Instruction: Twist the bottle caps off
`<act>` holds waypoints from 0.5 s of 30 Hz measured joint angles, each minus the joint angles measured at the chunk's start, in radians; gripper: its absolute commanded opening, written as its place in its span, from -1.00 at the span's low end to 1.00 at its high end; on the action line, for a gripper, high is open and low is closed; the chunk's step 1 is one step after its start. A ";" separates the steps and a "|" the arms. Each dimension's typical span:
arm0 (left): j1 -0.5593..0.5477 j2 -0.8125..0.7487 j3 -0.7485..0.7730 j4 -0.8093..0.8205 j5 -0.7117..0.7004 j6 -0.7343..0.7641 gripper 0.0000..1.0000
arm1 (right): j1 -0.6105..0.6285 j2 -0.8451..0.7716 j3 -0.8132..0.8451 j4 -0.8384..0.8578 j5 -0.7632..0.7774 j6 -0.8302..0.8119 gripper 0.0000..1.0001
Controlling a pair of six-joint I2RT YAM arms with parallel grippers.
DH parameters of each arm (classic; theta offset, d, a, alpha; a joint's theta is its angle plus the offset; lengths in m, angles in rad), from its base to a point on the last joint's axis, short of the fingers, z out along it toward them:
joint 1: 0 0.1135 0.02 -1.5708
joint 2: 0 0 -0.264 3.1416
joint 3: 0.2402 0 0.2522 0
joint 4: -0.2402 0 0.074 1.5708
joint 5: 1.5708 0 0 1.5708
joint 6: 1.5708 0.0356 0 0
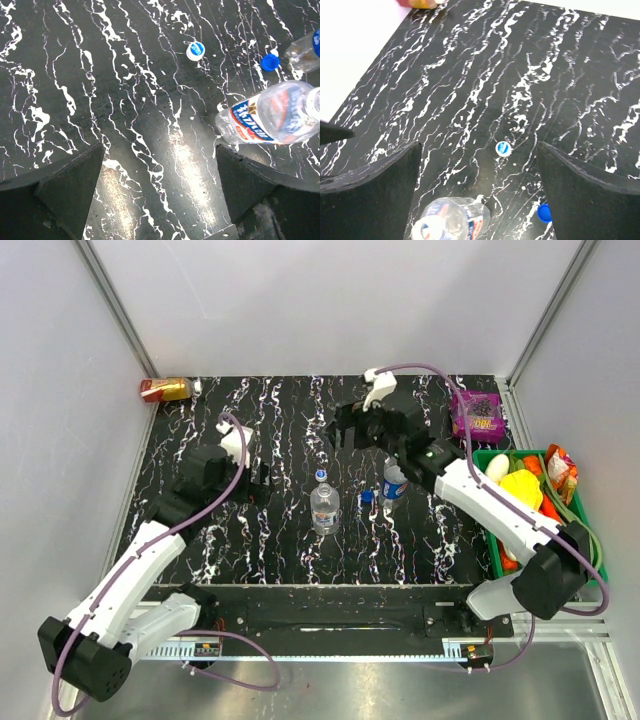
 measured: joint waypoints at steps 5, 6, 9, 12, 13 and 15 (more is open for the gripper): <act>0.052 0.001 -0.019 0.010 0.002 -0.011 0.98 | -0.144 0.000 0.000 -0.032 -0.055 0.076 1.00; 0.064 0.002 -0.023 0.014 0.006 -0.013 0.98 | -0.178 0.000 0.000 -0.034 -0.064 0.094 0.99; 0.105 0.006 -0.034 0.025 0.024 -0.019 0.98 | -0.266 -0.002 -0.012 -0.031 -0.083 0.144 0.99; 0.160 0.006 -0.044 0.039 0.060 -0.024 0.98 | -0.340 -0.019 -0.053 -0.033 -0.092 0.186 0.99; 0.182 0.007 -0.047 0.045 0.074 -0.027 0.98 | -0.364 -0.028 -0.071 -0.032 -0.096 0.198 0.99; 0.230 0.011 -0.051 0.058 0.113 -0.039 0.98 | -0.406 -0.050 -0.103 -0.037 -0.097 0.217 0.99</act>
